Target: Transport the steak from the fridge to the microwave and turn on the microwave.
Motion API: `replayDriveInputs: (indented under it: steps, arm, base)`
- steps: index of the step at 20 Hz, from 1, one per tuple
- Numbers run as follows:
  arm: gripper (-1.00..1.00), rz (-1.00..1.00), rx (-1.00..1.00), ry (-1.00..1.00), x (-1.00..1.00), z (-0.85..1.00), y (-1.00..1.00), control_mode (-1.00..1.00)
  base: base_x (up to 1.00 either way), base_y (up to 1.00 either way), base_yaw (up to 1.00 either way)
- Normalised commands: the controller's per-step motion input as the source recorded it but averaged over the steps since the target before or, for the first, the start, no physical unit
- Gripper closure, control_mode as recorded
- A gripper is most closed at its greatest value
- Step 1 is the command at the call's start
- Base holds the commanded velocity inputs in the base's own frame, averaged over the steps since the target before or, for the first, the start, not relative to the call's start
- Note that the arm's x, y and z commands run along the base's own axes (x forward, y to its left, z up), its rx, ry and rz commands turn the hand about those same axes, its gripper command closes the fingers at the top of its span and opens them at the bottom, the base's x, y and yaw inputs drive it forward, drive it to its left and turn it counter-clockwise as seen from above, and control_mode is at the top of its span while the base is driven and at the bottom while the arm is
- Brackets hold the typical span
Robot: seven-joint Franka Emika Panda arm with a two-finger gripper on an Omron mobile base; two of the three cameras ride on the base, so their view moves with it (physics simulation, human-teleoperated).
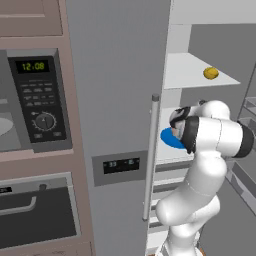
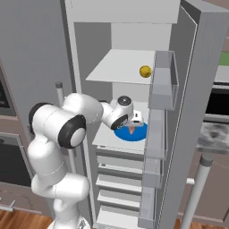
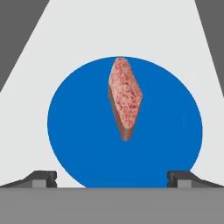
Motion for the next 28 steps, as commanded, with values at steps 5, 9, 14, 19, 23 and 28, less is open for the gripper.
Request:
replayDriveInputs:
  steps: [5,9,14,19,23,28]
  arm:
    - [-1.0,0.0,0.0,0.0,0.29,-0.17,0.0,-1.0]
    - [-1.0,0.0,0.0,0.0,0.32,-0.1,-0.04,-1.0]
    - [-1.0,0.0,0.0,0.0,0.31,-0.12,-0.08,-1.0]
    - [-1.0,0.0,0.0,0.0,0.31,-0.16,0.0,-1.0]
    - [-1.0,0.0,0.0,0.0,0.32,-0.17,-0.02,-1.0]
    - [-1.0,0.0,0.0,0.0,0.26,-0.16,-0.09,-1.0]
  base:
    - [0.0,0.0,0.0]
    - [0.0,0.0,0.0]
    - [0.0,0.0,0.0]
    - [0.0,0.0,0.0]
    - [0.0,0.0,0.0]
    - [0.0,0.0,0.0]
